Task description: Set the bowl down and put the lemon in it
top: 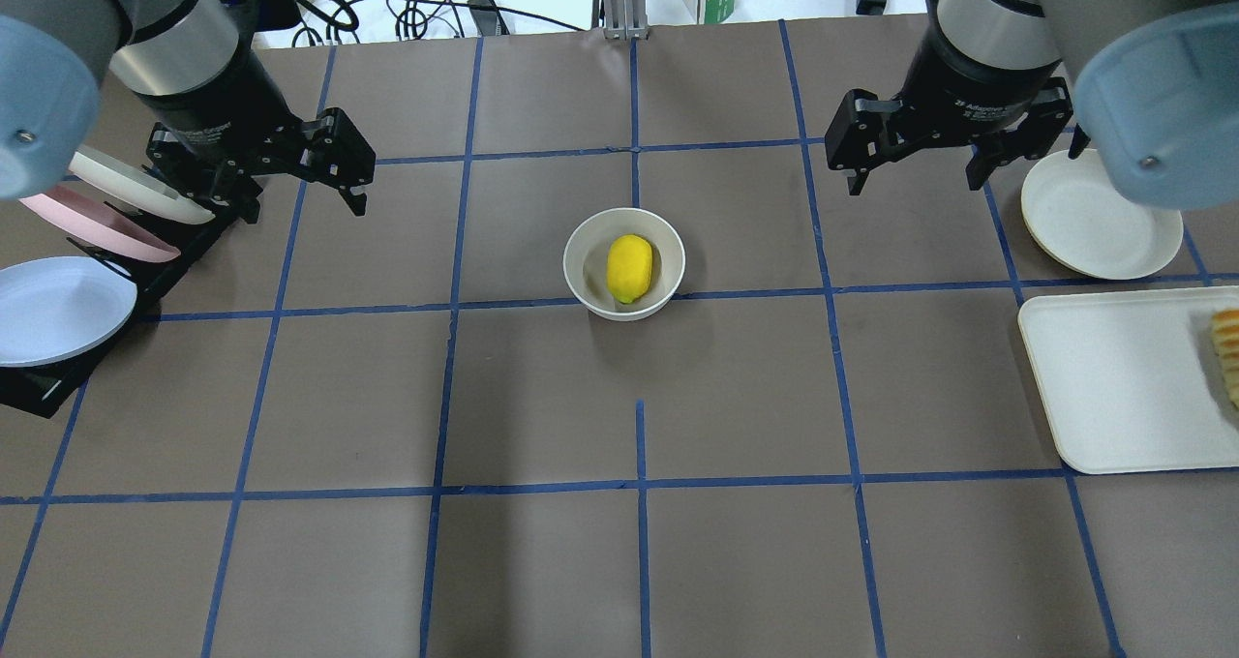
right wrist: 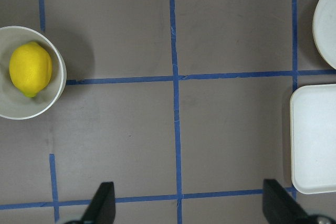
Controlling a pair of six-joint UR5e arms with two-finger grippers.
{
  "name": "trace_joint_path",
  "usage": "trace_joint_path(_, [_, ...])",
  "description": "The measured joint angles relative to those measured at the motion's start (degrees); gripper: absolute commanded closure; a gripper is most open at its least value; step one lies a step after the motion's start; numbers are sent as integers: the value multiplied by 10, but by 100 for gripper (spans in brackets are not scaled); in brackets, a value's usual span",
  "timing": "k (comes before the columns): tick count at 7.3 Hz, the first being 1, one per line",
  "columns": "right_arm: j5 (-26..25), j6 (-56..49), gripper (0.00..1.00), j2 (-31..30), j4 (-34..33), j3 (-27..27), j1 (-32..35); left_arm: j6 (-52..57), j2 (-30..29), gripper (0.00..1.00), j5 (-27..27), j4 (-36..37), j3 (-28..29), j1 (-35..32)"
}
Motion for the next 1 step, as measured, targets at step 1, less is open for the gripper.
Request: trace_joint_path(1, [0,0,0,0,0,0,0,0,-1,0,0,0,0,0])
